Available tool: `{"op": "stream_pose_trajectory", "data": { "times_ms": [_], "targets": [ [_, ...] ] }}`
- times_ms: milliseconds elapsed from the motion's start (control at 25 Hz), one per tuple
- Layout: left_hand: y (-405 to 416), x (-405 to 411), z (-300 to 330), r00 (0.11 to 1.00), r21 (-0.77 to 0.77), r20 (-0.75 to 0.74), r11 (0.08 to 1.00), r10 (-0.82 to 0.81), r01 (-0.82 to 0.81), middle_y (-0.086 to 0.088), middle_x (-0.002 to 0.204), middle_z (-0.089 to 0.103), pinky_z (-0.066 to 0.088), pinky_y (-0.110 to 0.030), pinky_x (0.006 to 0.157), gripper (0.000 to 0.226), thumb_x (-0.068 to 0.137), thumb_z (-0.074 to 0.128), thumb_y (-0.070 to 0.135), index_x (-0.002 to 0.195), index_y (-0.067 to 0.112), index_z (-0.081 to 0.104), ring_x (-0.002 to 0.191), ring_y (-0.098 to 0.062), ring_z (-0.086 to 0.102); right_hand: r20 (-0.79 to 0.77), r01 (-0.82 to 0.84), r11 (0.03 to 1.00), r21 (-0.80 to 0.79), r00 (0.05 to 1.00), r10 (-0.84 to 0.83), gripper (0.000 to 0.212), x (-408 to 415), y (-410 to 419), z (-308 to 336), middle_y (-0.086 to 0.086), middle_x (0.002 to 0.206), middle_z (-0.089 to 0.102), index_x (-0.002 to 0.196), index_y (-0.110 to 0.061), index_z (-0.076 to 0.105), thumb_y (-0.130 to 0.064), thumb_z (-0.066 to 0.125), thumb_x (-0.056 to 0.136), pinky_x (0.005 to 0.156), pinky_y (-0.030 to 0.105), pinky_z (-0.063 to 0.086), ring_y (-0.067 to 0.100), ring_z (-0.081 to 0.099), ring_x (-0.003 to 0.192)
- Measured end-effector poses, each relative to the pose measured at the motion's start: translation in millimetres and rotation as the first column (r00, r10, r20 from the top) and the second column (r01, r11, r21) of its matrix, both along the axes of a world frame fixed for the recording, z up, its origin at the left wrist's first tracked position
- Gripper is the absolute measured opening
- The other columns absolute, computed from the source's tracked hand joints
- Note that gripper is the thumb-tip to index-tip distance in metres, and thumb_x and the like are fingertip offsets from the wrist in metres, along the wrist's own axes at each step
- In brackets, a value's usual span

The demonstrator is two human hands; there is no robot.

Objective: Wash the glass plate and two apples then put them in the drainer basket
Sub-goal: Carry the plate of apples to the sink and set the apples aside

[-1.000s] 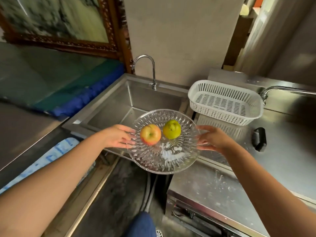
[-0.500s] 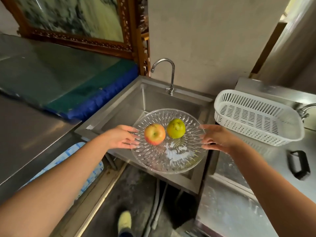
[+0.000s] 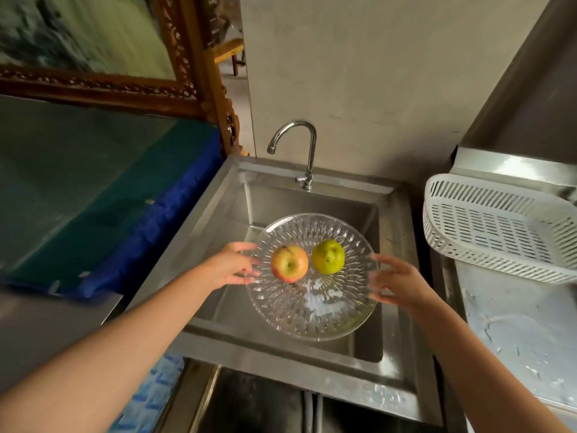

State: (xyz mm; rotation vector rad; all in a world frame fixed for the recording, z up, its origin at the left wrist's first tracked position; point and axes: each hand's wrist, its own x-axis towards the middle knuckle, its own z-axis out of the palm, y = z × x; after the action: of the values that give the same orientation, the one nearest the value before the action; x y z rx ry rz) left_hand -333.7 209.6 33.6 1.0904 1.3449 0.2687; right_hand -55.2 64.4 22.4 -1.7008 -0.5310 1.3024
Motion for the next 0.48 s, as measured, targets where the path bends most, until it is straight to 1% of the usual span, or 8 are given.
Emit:
{"op": "stream_pose_trajectory", "data": {
  "times_ms": [120, 160, 240, 320, 360, 400, 480],
  "targets": [
    [25, 7, -26, 0.999, 0.006, -0.039, 1.000, 0.018, -0.018, -0.010, 0.103, 0.065, 0.055, -0.033, 0.074, 0.065, 0.079, 0.046, -0.023, 0.133, 0.013, 0.046, 0.083, -0.024, 0.064, 0.000, 0.047, 0.997, -0.055, 0.999, -0.047, 0.049, -2, 19, -22, 0.014, 0.089, 0.059, 0.115, -0.014, 0.058, 0.017, 0.054, 0.077, 0.053, 0.030, 0.056, 0.022, 0.061, 0.068],
    [32, 9, -37, 0.999, 0.003, -0.044, 1.000, 0.022, -0.022, -0.010, 0.098, 0.065, 0.055, -0.032, 0.072, 0.064, 0.079, 0.045, -0.023, 0.132, 0.013, 0.047, 0.082, -0.024, 0.064, 0.015, 0.052, 0.996, -0.068, 0.999, -0.051, 0.049, -1, 26, -33, 0.016, 0.088, 0.059, 0.115, -0.013, 0.058, 0.018, 0.054, 0.077, 0.052, 0.031, 0.056, 0.023, 0.061, 0.067],
    [50, 15, -64, 0.999, -0.018, -0.038, 0.999, 0.029, -0.029, -0.007, 0.090, 0.064, 0.055, -0.026, 0.060, 0.063, 0.080, 0.044, -0.023, 0.132, 0.012, 0.047, 0.072, -0.020, 0.063, 0.047, 0.057, 0.995, -0.084, 0.998, -0.053, 0.046, 4, 46, -61, 0.011, 0.075, 0.064, 0.106, -0.015, 0.060, 0.019, 0.056, 0.075, 0.051, 0.031, 0.056, 0.021, 0.062, 0.060],
    [67, 23, -86, 0.999, -0.014, -0.043, 1.000, 0.003, -0.004, -0.007, 0.090, 0.064, 0.055, -0.023, 0.054, 0.062, 0.079, 0.045, -0.022, 0.131, 0.012, 0.047, 0.070, -0.018, 0.063, 0.074, 0.056, 0.994, -0.095, 0.996, -0.050, 0.045, 10, 66, -88, 0.000, 0.057, 0.069, 0.089, -0.026, 0.064, 0.016, 0.060, 0.074, 0.050, 0.031, 0.056, 0.013, 0.066, 0.052],
    [77, 25, -98, 0.998, -0.001, -0.057, 1.000, 0.003, -0.003, -0.008, 0.093, 0.064, 0.056, -0.022, 0.054, 0.062, 0.079, 0.046, -0.022, 0.131, 0.012, 0.048, 0.070, -0.017, 0.063, 0.094, 0.054, 0.994, -0.097, 0.995, -0.045, 0.047, 12, 75, -104, -0.003, 0.054, 0.070, 0.083, -0.031, 0.063, 0.015, 0.060, 0.073, 0.048, 0.030, 0.056, 0.010, 0.066, 0.049],
    [87, 28, -114, 0.997, 0.001, -0.070, 1.000, 0.013, -0.013, -0.009, 0.095, 0.064, 0.056, -0.022, 0.054, 0.062, 0.080, 0.046, -0.022, 0.131, 0.013, 0.048, 0.071, -0.017, 0.063, 0.106, 0.041, 0.994, -0.099, 0.994, -0.030, 0.048, 15, 86, -122, -0.004, 0.053, 0.070, 0.080, -0.033, 0.062, 0.015, 0.060, 0.074, 0.046, 0.027, 0.055, 0.008, 0.066, 0.048],
    [105, 34, -145, 0.995, 0.002, -0.103, 1.000, 0.017, -0.016, -0.011, 0.098, 0.064, 0.055, -0.021, 0.053, 0.062, 0.080, 0.046, -0.022, 0.131, 0.012, 0.048, 0.070, -0.017, 0.063, 0.101, 0.049, 0.992, -0.114, 0.994, -0.037, 0.048, 17, 108, -155, -0.001, 0.061, 0.067, 0.087, -0.030, 0.061, 0.016, 0.056, 0.075, 0.043, 0.026, 0.055, 0.010, 0.065, 0.048]
  ]
}}
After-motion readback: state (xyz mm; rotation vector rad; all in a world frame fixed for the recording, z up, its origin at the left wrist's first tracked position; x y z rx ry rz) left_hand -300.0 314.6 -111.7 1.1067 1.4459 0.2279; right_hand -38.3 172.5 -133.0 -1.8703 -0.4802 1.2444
